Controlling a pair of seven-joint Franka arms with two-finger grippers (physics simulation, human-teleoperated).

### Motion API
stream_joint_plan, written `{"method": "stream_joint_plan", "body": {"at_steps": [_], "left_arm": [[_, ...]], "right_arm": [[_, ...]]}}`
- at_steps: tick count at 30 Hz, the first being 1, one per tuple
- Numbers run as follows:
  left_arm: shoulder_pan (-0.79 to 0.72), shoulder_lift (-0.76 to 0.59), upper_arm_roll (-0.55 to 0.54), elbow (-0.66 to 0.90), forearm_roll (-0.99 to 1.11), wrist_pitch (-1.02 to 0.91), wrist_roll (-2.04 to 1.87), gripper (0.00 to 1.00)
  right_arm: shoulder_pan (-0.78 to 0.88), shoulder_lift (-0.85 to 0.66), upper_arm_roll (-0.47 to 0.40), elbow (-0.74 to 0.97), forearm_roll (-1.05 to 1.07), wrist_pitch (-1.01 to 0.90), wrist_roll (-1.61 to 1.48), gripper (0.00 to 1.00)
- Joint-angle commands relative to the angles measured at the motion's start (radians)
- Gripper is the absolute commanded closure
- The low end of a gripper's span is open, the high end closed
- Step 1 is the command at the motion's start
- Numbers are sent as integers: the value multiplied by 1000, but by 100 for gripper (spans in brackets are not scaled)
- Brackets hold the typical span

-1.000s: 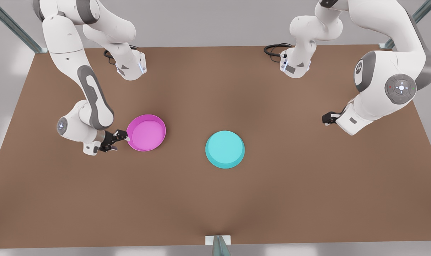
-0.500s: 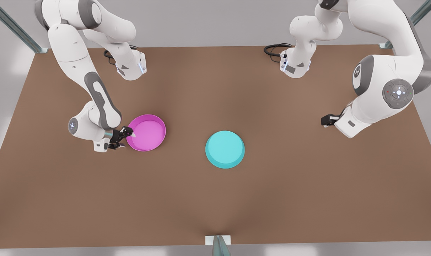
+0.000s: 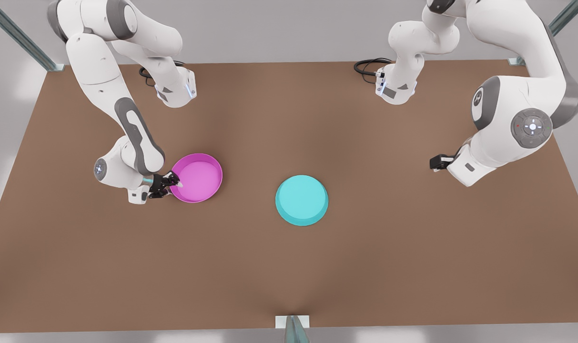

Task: Flip the blue plate over with the left arm, and stack the pink plate on top of the blue plate with the right arm

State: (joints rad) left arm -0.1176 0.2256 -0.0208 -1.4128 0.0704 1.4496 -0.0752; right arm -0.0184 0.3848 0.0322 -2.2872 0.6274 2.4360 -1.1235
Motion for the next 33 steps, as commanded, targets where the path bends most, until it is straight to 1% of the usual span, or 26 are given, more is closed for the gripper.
{"method": "stream_joint_plan", "body": {"at_steps": [1,6,8,9,10,13,14,15,18,19,26,33], "left_arm": [[-2,0,-1,0,0,0,0,0],[0,0,-1,2,0,3,3,0],[0,0,-1,2,0,3,5,0],[0,0,-1,2,0,3,5,0],[-2,0,-1,2,0,3,5,0],[-1,0,-1,2,0,3,5,0],[-2,0,-1,2,0,3,5,0],[-2,0,-1,2,0,3,5,0],[-2,0,-1,0,0,2,5,0],[-4,0,-1,0,0,2,5,0],[-5,0,-1,0,0,2,5,0],[-8,-2,-1,2,0,-3,3,0]], "right_arm": [[0,0,0,0,0,0,1,48],[2,14,0,5,0,0,1,48],[2,14,0,3,-2,2,-5,50],[2,14,0,5,-2,2,-5,55],[2,17,0,3,0,2,-5,55],[3,16,0,6,-2,2,-5,71],[3,16,0,6,-2,2,-5,71],[3,16,0,6,-2,2,-5,76],[3,17,0,5,0,3,-5,76],[3,17,0,5,-1,3,-5,79],[5,14,2,15,0,-6,-1,79],[6,11,2,20,52,-43,22,79]]}}
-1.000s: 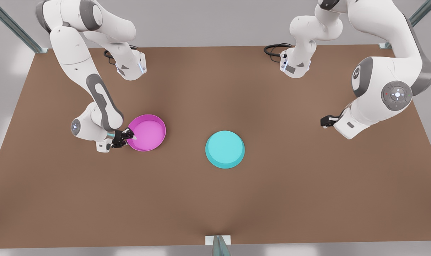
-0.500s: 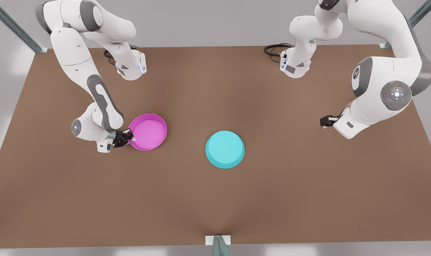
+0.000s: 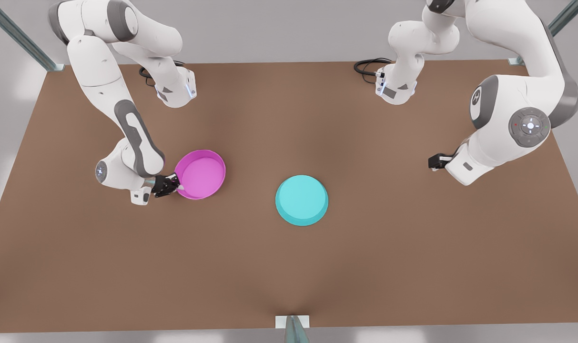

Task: Flip the blue plate over with the left arm, and stack the pink plate on top of the blue plate with the right arm

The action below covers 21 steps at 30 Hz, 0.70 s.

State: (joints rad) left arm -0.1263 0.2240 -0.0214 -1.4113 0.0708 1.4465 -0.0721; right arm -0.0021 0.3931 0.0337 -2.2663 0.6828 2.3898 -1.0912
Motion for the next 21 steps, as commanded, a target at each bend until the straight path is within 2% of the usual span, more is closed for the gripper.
{"method": "stream_joint_plan", "body": {"at_steps": [1,9,12,19,21], "left_arm": [[-1,0,0,0,1,-2,0,0],[-1,-2,0,-2,1,3,-3,0],[-1,-2,0,-2,4,5,-5,0],[-1,0,-2,-3,26,3,-8,0],[-1,0,-2,-3,26,3,-8,0]], "right_arm": [[4,-2,0,1,-3,-3,14,79],[211,-79,2,73,47,-32,347,79],[350,-83,-1,123,118,-29,500,79],[568,18,-6,303,159,37,784,79],[657,114,-60,421,159,46,875,79]]}}
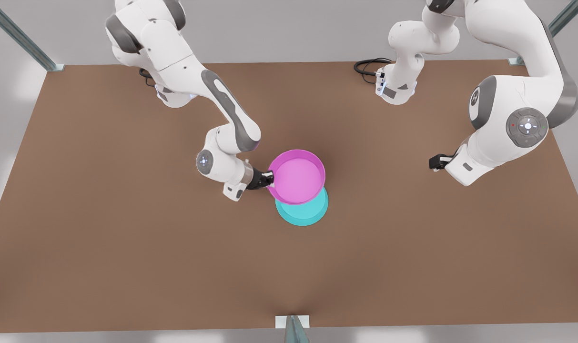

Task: Flip the blue plate over with the left arm, and stack the pink plate on top of the blue plate with the right arm

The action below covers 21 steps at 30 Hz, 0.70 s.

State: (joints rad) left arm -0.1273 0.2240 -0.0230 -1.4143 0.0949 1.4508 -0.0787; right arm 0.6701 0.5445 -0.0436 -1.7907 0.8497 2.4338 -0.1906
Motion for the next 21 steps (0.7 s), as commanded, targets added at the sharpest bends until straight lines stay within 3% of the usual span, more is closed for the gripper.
{"method": "stream_joint_plan", "body": {"at_steps": [1,4,9,11,12,16,19,20,21], "left_arm": [[0,0,0,0,2,0,1,0],[0,0,0,0,3,0,1,0],[-2,0,-2,0,2,-1,-1,0],[-2,0,-2,0,2,-1,-1,0],[-2,0,-2,0,3,-1,-1,0],[-3,0,-2,0,3,2,-1,0],[-3,0,-2,0,3,0,-1,0],[-3,1,-2,0,3,3,-6,0],[-3,0,-2,2,2,-1,-6,0]], "right_arm": [[3,14,-2,22,-8,-1,14,79],[6,80,-7,103,-11,5,43,79],[6,78,-22,99,-17,4,39,79],[8,78,-30,97,-17,4,40,37],[6,78,-32,96,-17,4,39,0],[5,60,-41,96,-18,-5,33,0],[-69,-144,-58,-7,-53,-68,13,0],[-121,-219,-58,-45,-135,-108,3,0],[-233,-290,-56,-36,-298,-263,3,0]]}}
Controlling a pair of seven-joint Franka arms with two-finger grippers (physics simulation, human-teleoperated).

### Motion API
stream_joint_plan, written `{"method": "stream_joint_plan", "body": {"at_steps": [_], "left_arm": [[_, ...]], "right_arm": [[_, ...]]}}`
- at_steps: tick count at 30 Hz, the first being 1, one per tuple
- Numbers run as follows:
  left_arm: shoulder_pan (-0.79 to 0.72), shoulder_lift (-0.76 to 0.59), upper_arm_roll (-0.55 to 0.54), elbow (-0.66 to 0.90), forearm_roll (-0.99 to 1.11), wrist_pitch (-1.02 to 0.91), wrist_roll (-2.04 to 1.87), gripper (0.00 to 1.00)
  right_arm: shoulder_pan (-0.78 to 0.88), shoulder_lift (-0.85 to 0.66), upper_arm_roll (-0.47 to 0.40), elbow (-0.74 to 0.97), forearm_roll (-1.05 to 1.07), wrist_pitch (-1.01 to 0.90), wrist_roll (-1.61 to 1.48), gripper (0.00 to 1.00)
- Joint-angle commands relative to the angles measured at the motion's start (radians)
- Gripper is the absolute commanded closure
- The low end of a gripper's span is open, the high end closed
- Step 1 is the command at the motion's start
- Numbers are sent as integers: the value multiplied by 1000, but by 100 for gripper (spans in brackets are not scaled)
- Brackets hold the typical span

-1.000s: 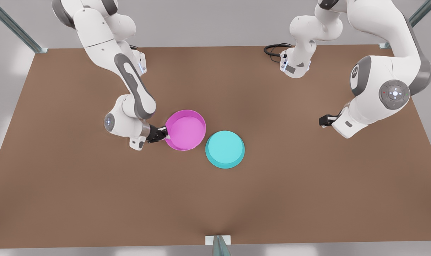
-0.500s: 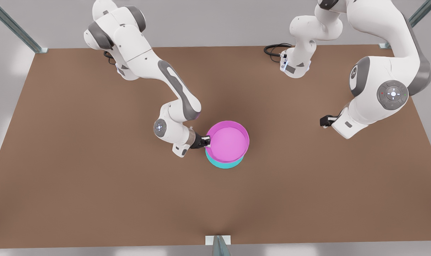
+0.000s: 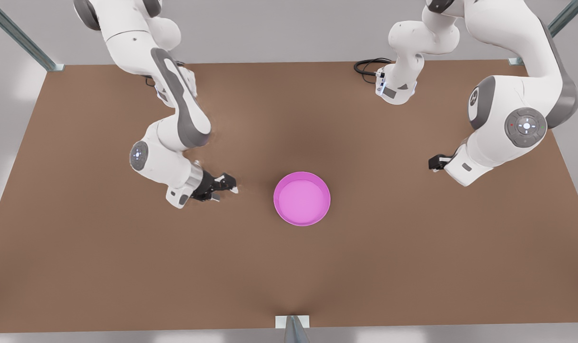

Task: Flip the blue plate over with the left arm, and stack the pink plate on top of the blue plate with the right arm

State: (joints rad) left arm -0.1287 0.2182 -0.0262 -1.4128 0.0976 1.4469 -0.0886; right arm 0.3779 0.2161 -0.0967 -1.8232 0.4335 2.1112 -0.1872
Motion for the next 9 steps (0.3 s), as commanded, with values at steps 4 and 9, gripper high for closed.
{"method": "stream_joint_plan", "body": {"at_steps": [4,9], "left_arm": [[0,3,-3,3,-1,1,13,0],[-2,4,-6,3,-1,-2,16,0]], "right_arm": [[-234,-64,29,249,-537,-413,2,0],[-347,-43,63,360,-533,-597,28,0]]}}
